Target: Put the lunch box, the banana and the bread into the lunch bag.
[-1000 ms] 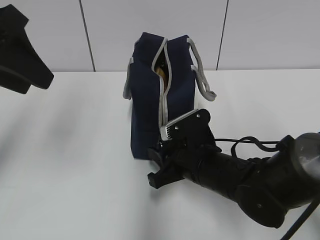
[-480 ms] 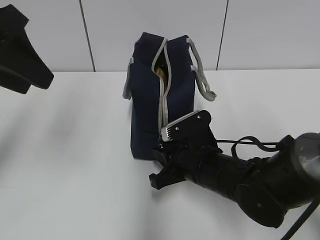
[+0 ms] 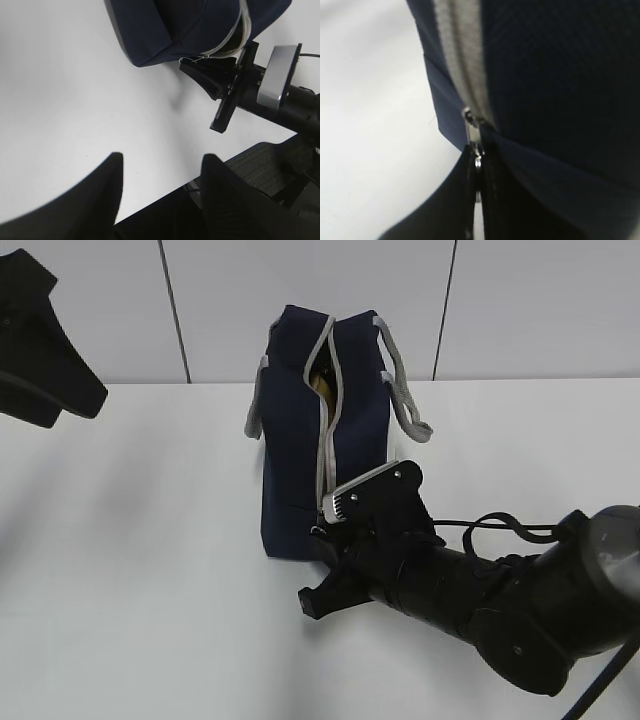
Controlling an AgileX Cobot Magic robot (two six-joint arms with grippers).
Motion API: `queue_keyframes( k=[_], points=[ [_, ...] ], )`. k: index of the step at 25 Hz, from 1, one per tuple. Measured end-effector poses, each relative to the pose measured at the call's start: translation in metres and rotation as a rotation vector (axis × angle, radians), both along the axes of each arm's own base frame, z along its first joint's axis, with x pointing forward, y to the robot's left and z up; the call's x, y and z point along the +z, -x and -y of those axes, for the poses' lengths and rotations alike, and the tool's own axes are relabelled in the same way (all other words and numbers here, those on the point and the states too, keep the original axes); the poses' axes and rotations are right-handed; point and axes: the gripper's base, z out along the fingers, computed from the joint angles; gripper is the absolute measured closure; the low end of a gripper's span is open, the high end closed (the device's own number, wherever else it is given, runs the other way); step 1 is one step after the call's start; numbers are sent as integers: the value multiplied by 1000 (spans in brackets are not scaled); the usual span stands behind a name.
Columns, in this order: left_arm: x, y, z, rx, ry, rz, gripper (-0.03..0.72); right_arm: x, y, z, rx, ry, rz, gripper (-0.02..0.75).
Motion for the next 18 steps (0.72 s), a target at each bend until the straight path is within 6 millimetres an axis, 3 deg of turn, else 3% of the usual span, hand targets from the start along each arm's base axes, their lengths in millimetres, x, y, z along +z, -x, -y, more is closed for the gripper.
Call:
queue_keyframes(
  k=[11, 18],
  points=[
    [0, 0, 0, 0, 0, 0, 328, -1, 1, 0, 5, 9, -6, 752],
    [0, 0, 0, 0, 0, 0, 328, 5, 11, 7, 13, 19, -7, 753]
  ],
)
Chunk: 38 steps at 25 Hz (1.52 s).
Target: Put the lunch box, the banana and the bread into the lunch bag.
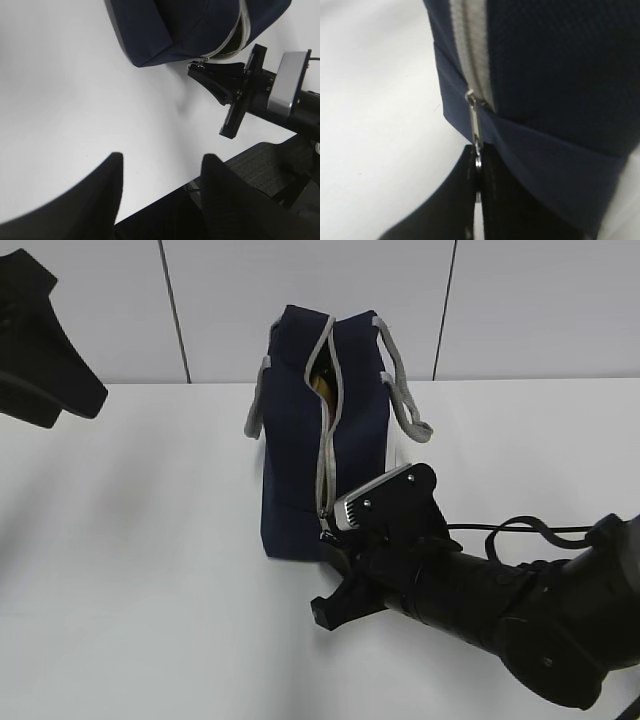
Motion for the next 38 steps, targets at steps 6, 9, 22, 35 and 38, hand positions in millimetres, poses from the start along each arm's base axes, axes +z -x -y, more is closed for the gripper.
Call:
queue_keyframes(
  k=[6, 9, 22, 35, 38],
  points=[
    [0, 0, 0, 0, 0, 0, 328, 13, 8, 5, 15, 9, 39, 753],
    [0, 0, 0, 0, 0, 0, 328, 19, 9, 5, 32, 6, 59, 753],
    [0, 0, 0, 0, -1, 0, 328, 28, 13, 3, 101, 29, 93, 753],
    [0, 0, 0, 0, -1, 0, 328, 24, 11, 8, 57, 72, 62, 753],
    [0, 0, 0, 0, -1, 0, 328, 24, 8, 12, 38, 74, 61, 753]
  ],
)
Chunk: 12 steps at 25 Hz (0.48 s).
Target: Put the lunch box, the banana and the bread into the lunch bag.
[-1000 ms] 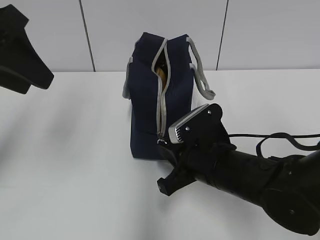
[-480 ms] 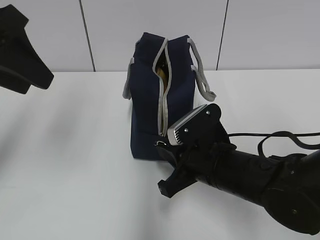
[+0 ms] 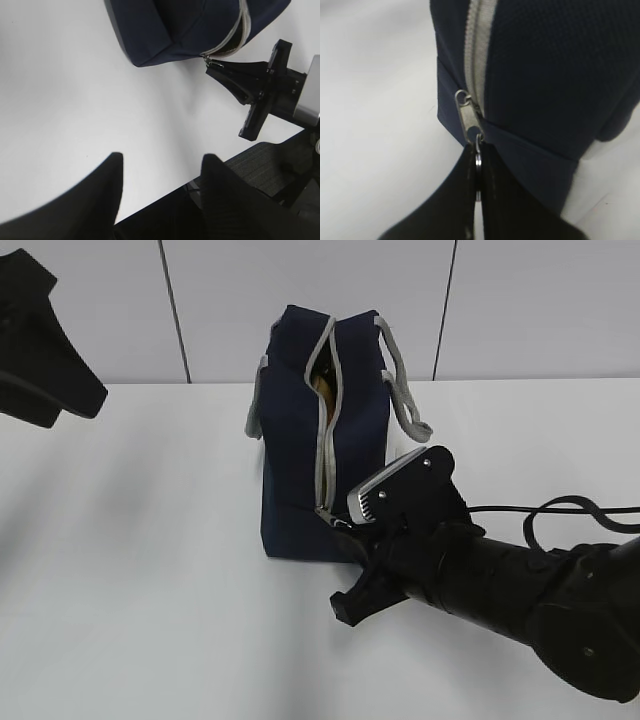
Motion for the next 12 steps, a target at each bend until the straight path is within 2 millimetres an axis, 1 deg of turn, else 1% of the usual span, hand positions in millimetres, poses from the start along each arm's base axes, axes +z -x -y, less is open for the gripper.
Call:
queue_keyframes(
  k=[3, 7, 12],
  points=[
    [0, 0, 0, 0, 0, 0, 328, 0, -1, 1, -4, 1, 4, 753],
    [0, 0, 0, 0, 0, 0, 328, 3, 0, -1, 39, 2, 33, 753],
    [0, 0, 0, 0, 0, 0, 328, 18, 3, -3, 74, -22, 81, 754]
  ],
)
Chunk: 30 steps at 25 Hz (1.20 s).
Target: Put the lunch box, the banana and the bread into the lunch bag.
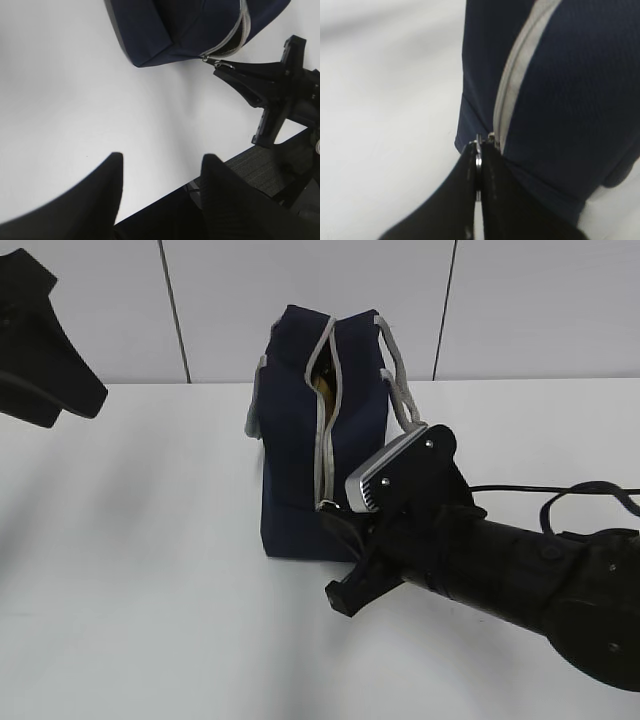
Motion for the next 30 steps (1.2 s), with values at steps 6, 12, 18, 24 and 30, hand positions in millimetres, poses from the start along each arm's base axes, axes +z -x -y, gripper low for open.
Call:
queue_keyframes(
  k=[6, 12, 18, 24, 30],
  points=[
    [0, 0, 0, 0, 0, 0, 328, 19, 2, 1, 24, -22, 60, 754],
    [0, 0, 0, 0, 1, 0, 328, 24, 3, -1, 55, -17, 86, 754],
    [0, 0, 0, 1, 3, 3, 328, 34, -2, -9, 88, -55, 93, 754],
    [1, -2, 0, 10, 8, 21, 328, 43, -7, -20, 157, -51, 55, 754],
    [1, -3, 0, 14, 10, 30, 328, 49, -11, -25, 186, -44, 45, 754]
  ],
)
